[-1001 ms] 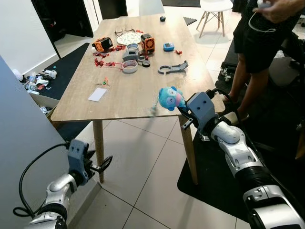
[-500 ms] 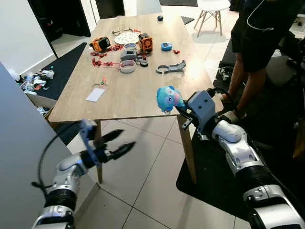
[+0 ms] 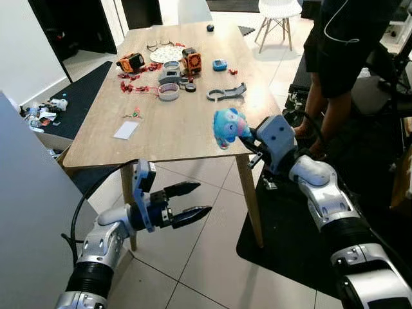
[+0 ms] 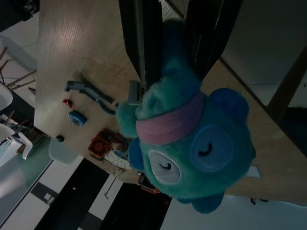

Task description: Hang keys on a hook

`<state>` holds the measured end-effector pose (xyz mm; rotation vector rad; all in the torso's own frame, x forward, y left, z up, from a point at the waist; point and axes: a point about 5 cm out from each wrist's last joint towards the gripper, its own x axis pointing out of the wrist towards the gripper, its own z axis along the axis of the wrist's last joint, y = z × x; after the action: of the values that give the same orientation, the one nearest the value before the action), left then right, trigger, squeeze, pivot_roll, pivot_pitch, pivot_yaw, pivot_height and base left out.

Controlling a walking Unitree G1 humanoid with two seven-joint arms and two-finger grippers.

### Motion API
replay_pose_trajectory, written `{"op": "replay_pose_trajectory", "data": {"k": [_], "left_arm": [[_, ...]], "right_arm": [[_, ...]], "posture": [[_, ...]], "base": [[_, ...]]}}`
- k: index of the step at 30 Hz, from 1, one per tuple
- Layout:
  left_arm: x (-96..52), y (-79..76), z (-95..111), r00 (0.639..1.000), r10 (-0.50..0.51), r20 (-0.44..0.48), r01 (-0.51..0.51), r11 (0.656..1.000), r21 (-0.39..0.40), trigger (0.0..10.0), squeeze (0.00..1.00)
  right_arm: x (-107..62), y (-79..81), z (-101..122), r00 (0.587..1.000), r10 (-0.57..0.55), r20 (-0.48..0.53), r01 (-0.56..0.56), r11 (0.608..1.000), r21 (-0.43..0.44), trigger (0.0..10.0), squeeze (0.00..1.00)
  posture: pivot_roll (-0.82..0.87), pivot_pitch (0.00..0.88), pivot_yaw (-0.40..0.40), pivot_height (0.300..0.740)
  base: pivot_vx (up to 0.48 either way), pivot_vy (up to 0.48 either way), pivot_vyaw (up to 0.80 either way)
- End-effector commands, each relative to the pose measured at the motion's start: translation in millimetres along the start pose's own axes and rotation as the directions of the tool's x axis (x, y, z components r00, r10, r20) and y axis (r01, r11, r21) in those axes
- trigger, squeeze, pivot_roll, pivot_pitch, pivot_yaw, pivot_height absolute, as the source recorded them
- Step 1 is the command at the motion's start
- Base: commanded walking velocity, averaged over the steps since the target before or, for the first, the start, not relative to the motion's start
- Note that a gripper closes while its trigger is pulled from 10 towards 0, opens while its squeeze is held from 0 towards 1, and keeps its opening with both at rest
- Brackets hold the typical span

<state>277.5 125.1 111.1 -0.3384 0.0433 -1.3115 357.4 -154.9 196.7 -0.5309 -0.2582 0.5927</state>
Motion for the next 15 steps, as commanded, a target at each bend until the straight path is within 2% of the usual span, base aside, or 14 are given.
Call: {"op": "replay_pose_trajectory", "data": {"k": [1,5,10,11,13,15], "left_arm": [[1.3,-2.3,-2.9,1.0,0.011,-0.006,-0.011,1.0,-0.022,10.0,0.0],[8.1,-4.6,-3.0,1.0,0.02,-0.003,-0.02,0.999,-0.047,10.0,0.0],[21.1,-2.5,5.4,0.993,0.088,0.074,-0.082,0.993,-0.079,10.0,0.0],[21.1,-2.5,5.4,0.993,0.088,0.074,-0.082,0.993,-0.079,10.0,0.0],[26.3,-1.1,9.9,0.986,0.116,0.119,-0.102,0.987,-0.124,10.0,0.0],[32.4,-4.7,13.4,0.983,0.102,0.153,-0.078,0.984,-0.158,10.0,0.0]], "right_arm": [[3.7,3.4,8.1,0.999,0.017,0.044,-0.017,1.0,-0.004,10.0,0.0],[9.0,12.7,19.2,0.99,0.081,0.112,-0.084,0.996,0.021,10.0,0.0],[10.5,27.3,34.8,0.953,0.202,0.226,-0.232,0.966,0.112,10.0,0.0],[10.5,27.3,34.8,0.953,0.202,0.226,-0.232,0.966,0.112,10.0,0.0],[8.4,33.4,38.7,0.932,0.249,0.264,-0.294,0.945,0.146,10.0,0.0],[7.4,38.0,40.7,0.917,0.283,0.283,-0.337,0.927,0.165,10.0,0.0]], "posture": [[-0.12,0.023,0.08,0.74],[-0.12,0.028,0.083,0.74],[-0.12,0.03,0.082,0.74],[-0.12,0.03,0.082,0.74],[-0.11,0.03,0.082,0.74],[-0.11,0.03,0.082,0.74]], "base": [[0.0,0.0,0.0],[0.0,0.0,0.0],[0.0,0.0,0.0],[0.0,0.0,0.0],[0.0,0.0,0.0],[0.0,0.0,0.0]]}}
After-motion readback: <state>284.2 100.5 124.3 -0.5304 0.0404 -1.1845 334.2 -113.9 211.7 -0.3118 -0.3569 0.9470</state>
